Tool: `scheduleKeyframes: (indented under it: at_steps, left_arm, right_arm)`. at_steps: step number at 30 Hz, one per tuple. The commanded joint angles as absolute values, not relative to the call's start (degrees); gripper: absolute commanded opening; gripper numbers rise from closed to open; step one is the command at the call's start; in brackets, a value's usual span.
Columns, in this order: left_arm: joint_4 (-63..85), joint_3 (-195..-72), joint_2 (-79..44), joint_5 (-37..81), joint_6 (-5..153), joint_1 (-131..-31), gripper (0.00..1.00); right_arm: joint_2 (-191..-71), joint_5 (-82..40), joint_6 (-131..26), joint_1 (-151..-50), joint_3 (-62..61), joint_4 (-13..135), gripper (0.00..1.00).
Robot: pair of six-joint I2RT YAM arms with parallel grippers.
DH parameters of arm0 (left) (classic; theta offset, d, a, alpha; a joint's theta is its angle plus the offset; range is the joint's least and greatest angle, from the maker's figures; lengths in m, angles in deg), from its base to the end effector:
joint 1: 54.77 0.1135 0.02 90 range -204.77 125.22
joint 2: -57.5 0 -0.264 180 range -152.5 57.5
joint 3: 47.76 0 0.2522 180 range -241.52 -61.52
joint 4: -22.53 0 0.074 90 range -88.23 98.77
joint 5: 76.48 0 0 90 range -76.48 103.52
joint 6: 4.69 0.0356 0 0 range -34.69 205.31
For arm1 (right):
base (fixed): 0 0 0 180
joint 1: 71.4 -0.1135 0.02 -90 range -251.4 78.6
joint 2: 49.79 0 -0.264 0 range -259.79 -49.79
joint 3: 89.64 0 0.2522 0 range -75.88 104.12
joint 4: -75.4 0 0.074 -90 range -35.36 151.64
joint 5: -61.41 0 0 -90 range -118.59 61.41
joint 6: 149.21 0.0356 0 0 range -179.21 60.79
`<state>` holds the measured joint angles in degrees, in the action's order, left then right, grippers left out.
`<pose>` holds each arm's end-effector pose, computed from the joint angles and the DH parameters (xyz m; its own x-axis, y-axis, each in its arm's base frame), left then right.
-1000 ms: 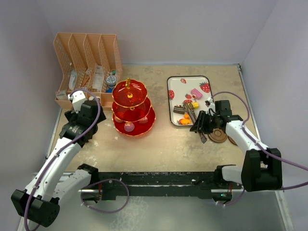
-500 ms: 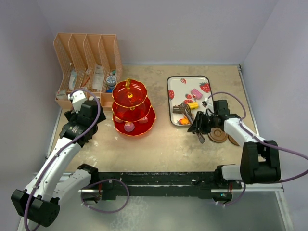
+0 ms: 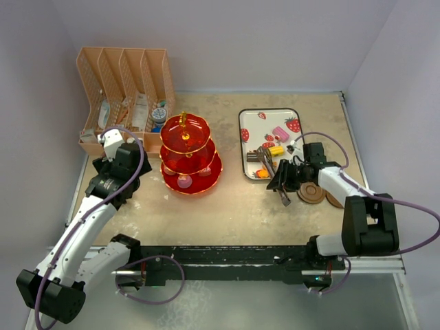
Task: Serve the afternoon tea
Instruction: Pick up the desert from the tray, then place the desert on the desert table.
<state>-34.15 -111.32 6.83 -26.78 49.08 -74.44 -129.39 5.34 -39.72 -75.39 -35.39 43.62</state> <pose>0.1693 -0.0361 0.3040 -0.4175 -0.3294 -0.8468 -0.5327 0.8438 -0.0656 0.2544 0.0377 0.1782 -0.9100 0.2140 -0.3552 -0.0598 0.7799 0.6230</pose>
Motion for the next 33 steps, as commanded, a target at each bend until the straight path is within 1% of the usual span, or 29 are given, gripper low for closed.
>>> scheduleKeyframes:
  at_steps: [1, 6, 7, 8, 12, 16, 24, 30, 33]
  left_arm:
    - [-32.54, -112.05, 6.76, -26.93, 49.89, -74.77, 0.94]
    - [-32.54, -112.05, 6.70, -26.91, 49.90, -74.81, 0.94]
    - [-32.52, -112.12, 6.80, -26.91, 49.89, -74.80, 0.94]
    - [-32.53, -112.12, 6.79, -26.91, 49.89, -74.75, 0.94]
    - [-32.53, -112.05, 6.77, -26.91, 49.89, -74.77, 0.94]
    - [-32.54, -112.01, 6.91, -26.91, 49.89, -74.76, 0.94]
    - [-32.47, -112.02, 6.89, -26.66, 49.99, -74.76, 0.94]
    - [-32.44, -112.04, 6.88, -26.47, 50.00, -74.78, 0.94]
    - [-32.45, -112.05, 6.97, -26.55, 50.00, -74.77, 0.94]
  right_arm:
    - [-128.03, 9.59, -40.66, -75.18, -33.07, 44.51, 0.38]
    - [-127.80, 10.14, -40.72, -75.27, -32.78, 44.00, 0.38]
    - [-127.65, 10.12, -40.75, -75.27, -32.80, 44.03, 0.36]
    - [-127.48, 10.11, -40.75, -75.33, -32.83, 43.94, 0.30]
    - [-125.90, 9.94, -40.69, -75.62, -33.42, 43.06, 0.20]
    - [-123.10, 8.77, -40.70, -75.71, -33.78, 41.33, 0.12]
    - [-115.67, 4.85, -39.48, -75.71, -32.70, 40.27, 0.10]
    - [-110.29, 8.17, -37.65, -75.86, -32.80, 44.79, 0.10]
    - [-108.73, 8.85, -38.11, -77.39, -30.93, 45.33, 0.10]
